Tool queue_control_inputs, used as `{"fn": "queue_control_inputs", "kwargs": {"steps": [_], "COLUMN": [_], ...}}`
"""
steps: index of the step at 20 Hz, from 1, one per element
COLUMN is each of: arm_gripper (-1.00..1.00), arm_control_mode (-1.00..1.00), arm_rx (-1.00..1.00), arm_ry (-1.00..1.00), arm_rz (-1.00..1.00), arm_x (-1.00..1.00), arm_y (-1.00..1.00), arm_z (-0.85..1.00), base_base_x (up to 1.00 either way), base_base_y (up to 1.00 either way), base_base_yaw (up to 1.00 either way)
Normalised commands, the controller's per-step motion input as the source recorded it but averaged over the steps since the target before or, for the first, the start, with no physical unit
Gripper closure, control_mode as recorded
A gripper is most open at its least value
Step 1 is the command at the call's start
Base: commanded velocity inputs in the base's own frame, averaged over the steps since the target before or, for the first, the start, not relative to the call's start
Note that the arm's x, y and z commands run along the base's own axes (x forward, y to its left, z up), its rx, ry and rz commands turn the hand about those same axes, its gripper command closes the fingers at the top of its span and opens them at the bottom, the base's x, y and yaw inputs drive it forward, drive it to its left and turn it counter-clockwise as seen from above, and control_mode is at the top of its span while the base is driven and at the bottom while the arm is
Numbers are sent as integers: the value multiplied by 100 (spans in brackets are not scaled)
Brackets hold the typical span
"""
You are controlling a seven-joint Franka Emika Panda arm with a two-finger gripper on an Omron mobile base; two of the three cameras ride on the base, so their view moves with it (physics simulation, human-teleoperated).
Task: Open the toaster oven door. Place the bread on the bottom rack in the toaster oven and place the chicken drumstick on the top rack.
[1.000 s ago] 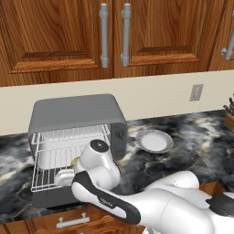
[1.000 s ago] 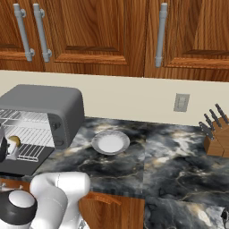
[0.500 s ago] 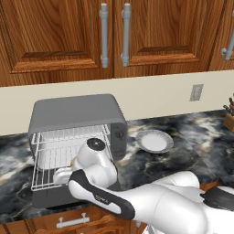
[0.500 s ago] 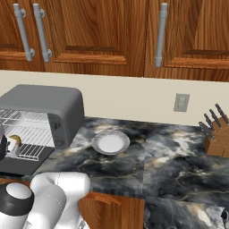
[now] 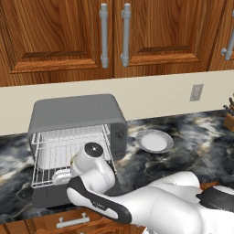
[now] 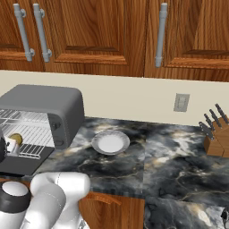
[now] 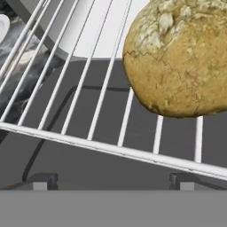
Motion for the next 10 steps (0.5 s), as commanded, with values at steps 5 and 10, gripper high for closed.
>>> {"fn": "queue_control_inputs", "kwargs": {"steps": [5, 10], "arm_gripper": [-100, -100], "arm_control_mode": [-100, -100], "arm_rx": [0, -2], "arm_ry": [-1, 0], "arm_rz": [-2, -2], "arm_x": [20, 18], "arm_y": [0, 0], "arm_z": [1, 3], "base_base_x": [0, 0], "base_base_y": [0, 0], "base_base_yaw": [0, 0]}}
